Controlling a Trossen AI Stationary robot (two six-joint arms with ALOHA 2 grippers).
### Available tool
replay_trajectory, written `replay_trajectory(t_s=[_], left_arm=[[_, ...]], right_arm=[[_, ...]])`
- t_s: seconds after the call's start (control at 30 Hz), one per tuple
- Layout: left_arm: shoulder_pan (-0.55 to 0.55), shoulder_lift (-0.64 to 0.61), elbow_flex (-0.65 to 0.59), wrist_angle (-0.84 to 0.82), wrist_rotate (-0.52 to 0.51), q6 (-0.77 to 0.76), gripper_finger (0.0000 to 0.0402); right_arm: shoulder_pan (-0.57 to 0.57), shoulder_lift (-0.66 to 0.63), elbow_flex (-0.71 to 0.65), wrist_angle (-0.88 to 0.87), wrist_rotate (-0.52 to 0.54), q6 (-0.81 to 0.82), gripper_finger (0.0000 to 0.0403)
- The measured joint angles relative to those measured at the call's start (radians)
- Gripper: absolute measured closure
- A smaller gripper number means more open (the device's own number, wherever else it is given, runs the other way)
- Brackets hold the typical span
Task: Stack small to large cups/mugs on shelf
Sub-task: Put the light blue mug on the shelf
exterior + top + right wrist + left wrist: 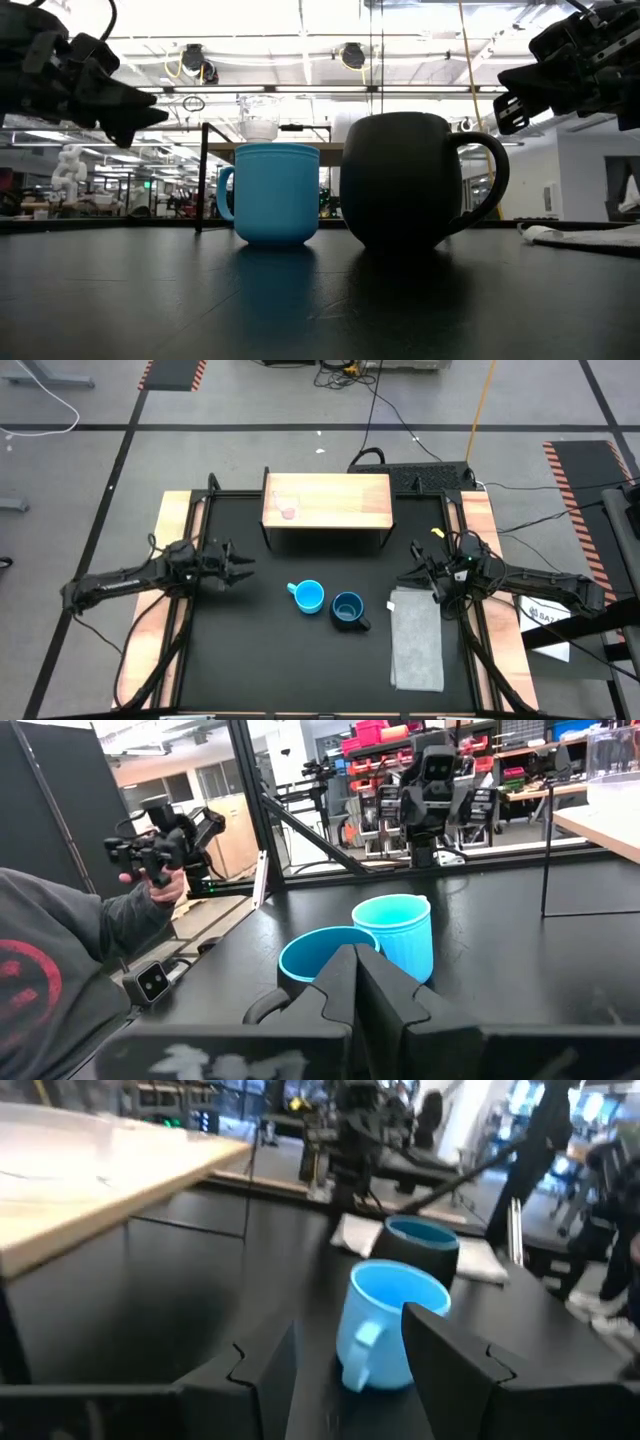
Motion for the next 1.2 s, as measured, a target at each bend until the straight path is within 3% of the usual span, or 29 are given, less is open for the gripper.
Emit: replay_trajectory(t_s=[0.3,0.53,1.2], left_arm=[[-0.22,0.033,0.0,0.147,-0.058,0.097,0.0222],[-0.336,0.033,0.0,0.176,-0.177,0.174,0.0222],[-0.362,0.033,0.0,0.152,-0.236,0.17,0.0222]], right_arm=[[0.0,0.0,0.0,0.001,0.0,0.0,0.0403],[0.0,0.0,0.0,0.001,0.0,0.0,0.0403],[0.0,0.0,0.0,0.001,0.0,0.0,0.0403]])
